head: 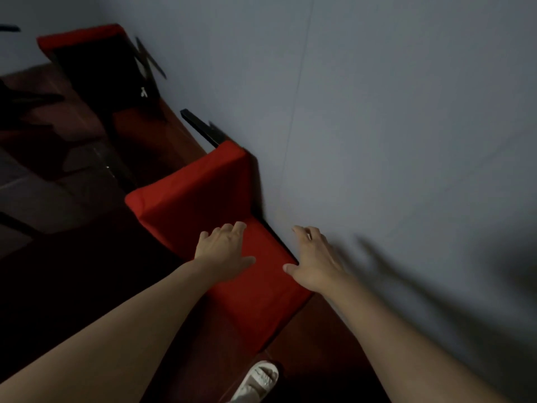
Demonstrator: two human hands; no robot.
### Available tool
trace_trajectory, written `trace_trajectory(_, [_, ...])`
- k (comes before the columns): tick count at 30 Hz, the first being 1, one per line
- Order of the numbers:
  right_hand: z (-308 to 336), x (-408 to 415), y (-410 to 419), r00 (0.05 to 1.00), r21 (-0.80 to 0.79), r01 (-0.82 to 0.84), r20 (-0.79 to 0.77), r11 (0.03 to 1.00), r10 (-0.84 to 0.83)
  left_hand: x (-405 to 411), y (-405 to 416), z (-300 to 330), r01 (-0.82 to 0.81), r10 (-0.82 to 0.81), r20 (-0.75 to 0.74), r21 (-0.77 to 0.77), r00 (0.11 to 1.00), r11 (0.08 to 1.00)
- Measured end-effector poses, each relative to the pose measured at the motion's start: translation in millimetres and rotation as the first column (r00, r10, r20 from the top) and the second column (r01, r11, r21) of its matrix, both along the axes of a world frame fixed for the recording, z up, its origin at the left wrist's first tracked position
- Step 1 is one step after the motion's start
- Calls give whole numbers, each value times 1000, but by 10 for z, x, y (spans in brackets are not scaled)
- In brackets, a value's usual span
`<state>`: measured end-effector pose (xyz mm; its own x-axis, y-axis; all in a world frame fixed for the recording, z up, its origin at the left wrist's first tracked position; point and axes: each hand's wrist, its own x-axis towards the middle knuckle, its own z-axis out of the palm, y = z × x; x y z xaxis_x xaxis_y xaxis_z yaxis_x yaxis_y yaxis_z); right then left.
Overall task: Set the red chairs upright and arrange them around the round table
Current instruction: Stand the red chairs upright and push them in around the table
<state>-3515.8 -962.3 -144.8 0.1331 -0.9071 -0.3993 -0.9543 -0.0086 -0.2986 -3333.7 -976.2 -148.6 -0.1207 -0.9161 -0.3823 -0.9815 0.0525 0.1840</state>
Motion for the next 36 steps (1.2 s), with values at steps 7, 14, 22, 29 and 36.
trace_trajectory(7, [-228,66,-644,984,32,-176,3,984,176,-70,-263,-183,-143,144,-37,25,989,989])
trace_trajectory(14, [-481,-133,-1107,904,21,-426,27,904,426,-358,-183,-335,-437,438,-39,32,898,899])
trace_trajectory(22, [-832,-618,-1119,817,97,-576,42,811,575,-1073,171,-577,-621,625,-42,72,780,780])
trace_trajectory(29, [-1179,-780,-856,782,123,-623,64,772,620,-1290,423,-855,-670,673,-15,77,740,738])
trace_trajectory(36, [-1538,-859,-559,789,144,-612,44,778,612,-1333,749,-1288,-671,674,-28,70,738,738])
